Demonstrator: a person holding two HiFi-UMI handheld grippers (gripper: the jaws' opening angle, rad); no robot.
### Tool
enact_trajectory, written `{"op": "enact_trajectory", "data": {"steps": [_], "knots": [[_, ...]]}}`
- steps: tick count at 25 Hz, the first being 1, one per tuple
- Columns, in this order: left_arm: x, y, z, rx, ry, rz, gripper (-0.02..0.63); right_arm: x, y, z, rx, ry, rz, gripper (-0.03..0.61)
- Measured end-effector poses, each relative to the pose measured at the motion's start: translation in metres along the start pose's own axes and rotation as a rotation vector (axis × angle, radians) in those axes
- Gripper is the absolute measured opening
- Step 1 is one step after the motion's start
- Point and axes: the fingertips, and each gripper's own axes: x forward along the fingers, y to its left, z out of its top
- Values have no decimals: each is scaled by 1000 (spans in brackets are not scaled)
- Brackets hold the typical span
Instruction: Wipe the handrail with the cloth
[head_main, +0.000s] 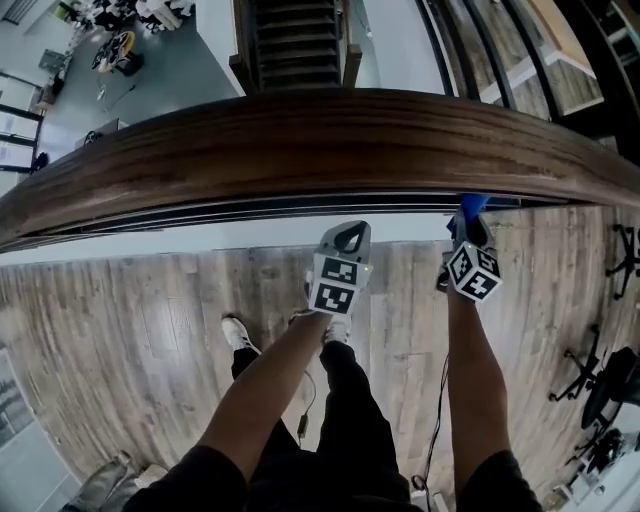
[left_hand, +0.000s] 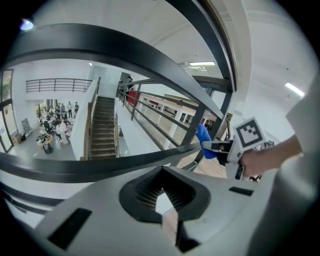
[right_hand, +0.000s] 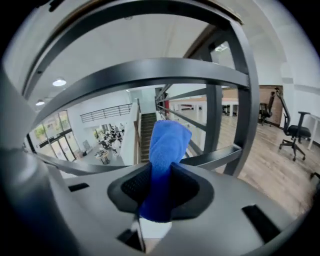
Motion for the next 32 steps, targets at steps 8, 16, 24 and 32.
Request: {"op": "enact_trajectory", "data": {"steps": [8,16,24,32], "knots": [[-102,135,-95,-135,0,132,3,-40,240,-115,-33,97,221,110],[-241,303,-203,-187,8,293,3,-41,491,-215,-184,203,446,110],[-352,475,-265,-194,-30,387,3,-32,733,-282,-277,253,612,110],[-404,629,-295,-128,-60,458,3,23,914,-293,-378,195,702,110]]}}
